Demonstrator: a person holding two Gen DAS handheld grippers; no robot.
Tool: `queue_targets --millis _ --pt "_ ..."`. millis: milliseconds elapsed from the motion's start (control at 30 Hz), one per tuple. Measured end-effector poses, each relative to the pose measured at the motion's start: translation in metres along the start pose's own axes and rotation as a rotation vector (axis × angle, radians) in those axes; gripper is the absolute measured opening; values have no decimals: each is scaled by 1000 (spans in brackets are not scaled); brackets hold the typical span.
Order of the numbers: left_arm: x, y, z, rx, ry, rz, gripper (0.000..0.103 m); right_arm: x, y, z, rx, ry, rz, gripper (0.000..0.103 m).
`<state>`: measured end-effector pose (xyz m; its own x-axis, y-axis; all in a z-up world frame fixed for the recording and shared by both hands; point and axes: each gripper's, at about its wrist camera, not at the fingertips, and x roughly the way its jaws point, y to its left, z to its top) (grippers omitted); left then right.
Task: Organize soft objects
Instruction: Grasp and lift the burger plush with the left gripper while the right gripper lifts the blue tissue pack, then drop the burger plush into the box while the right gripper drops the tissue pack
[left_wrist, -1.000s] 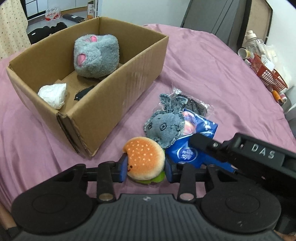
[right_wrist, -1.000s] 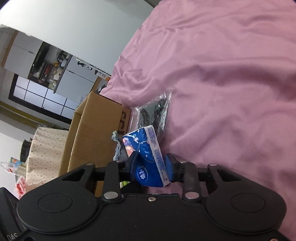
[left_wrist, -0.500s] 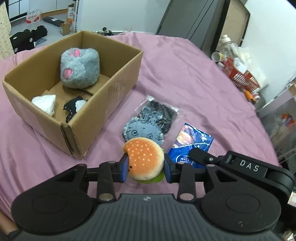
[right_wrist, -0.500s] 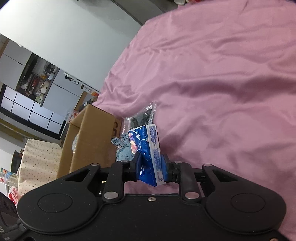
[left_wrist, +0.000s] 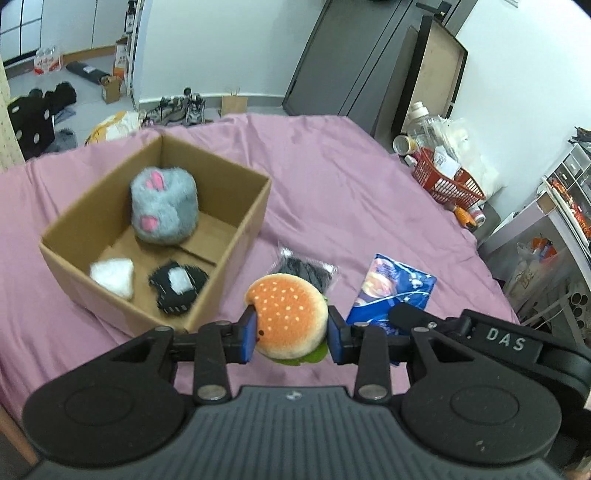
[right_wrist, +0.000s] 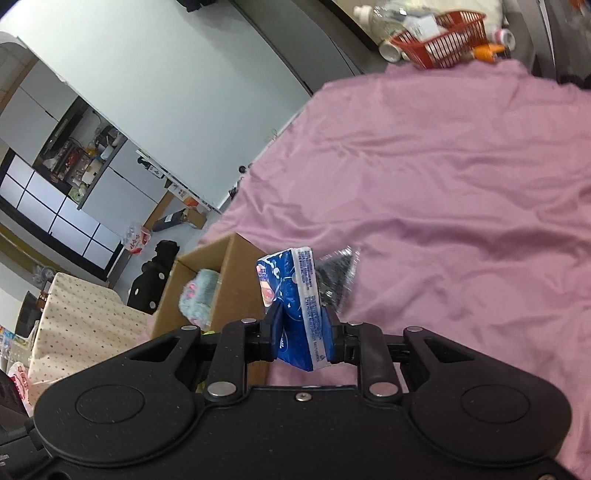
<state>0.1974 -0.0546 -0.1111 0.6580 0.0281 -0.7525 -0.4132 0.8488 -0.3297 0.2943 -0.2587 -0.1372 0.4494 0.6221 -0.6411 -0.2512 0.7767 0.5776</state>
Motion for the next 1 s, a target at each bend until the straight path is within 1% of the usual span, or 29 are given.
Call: queue_targets --millis 233,333,500,800,867,1000 --pt "-14 23 23 -10 -23 -16 37 -2 35 3 -20 -26 5 22" --pt "-19 32 32 -4 -49 -7 37 3 47 4 -25 -30 4 22" --pt "-21 50 48 -14 -67 4 37 12 64 5 -47 -33 -10 22" --pt "-5 81 68 -50 -54 21 37 32 87 8 -49 -27 -20 22" --pt "-1 88 71 -57 -62 26 37 37 91 8 -49 -25 -21 22" --pt "8 103 73 -88 -69 9 37 48 100 9 -52 -18 -25 22"
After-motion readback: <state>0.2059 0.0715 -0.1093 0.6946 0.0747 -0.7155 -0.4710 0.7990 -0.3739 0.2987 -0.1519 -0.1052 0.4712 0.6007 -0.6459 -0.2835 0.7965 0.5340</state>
